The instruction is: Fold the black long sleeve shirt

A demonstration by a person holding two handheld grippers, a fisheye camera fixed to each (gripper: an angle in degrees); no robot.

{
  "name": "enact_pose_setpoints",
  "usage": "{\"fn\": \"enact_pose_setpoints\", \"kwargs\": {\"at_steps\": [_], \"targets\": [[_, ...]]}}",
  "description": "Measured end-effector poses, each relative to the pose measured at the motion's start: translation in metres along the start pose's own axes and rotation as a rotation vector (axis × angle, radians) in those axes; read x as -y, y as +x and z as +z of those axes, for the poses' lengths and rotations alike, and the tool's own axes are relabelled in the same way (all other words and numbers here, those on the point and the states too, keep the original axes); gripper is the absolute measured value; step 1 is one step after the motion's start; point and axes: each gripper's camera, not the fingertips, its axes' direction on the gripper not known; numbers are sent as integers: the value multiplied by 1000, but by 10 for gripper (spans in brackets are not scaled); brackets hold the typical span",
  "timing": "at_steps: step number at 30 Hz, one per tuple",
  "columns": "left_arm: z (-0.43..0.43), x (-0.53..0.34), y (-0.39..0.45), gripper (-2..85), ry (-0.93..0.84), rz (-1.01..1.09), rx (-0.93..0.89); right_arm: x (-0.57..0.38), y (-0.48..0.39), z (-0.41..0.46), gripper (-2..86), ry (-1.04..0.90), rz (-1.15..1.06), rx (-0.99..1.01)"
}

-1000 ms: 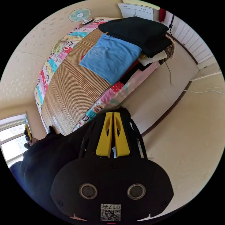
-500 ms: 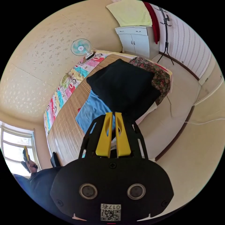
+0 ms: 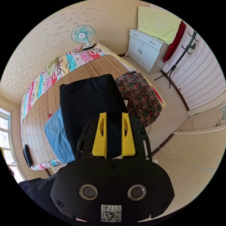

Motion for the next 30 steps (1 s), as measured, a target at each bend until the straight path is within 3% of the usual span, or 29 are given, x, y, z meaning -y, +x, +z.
{"fn": "enact_pose_setpoints", "kwargs": {"at_steps": [3, 6, 7, 10, 15, 20, 23, 26, 30], "targets": [[-9, 0, -7, 53, 23, 0, 10, 0, -3, -21, 50, 40, 68, 88], [-20, 5, -15, 20, 69, 8, -11, -10, -6, -79, 38, 194, 123, 405], [-24, 8, -19, 3, 85, 10, -30, -17, -10, -107, 35, 268, 99, 567], [-30, 17, -31, -2, 103, 37, -120, -30, -44, -170, 31, 414, -76, 802], [-27, 57, -59, 58, 22, 18, -217, -46, -134, -274, 25, 603, -371, 829], [-5, 116, -79, 125, -136, -33, -563, -118, -233, -349, 17, 817, -644, 868], [23, 134, -83, 163, -298, -84, -760, -157, -289, -346, 15, 785, -712, 1062], [35, 148, -98, 181, -365, -131, -897, -191, -357, -316, 15, 617, -845, 1253], [51, 159, -138, 155, -582, -169, -812, -243, -443, -248, 15, 280, -900, 1438]]}}
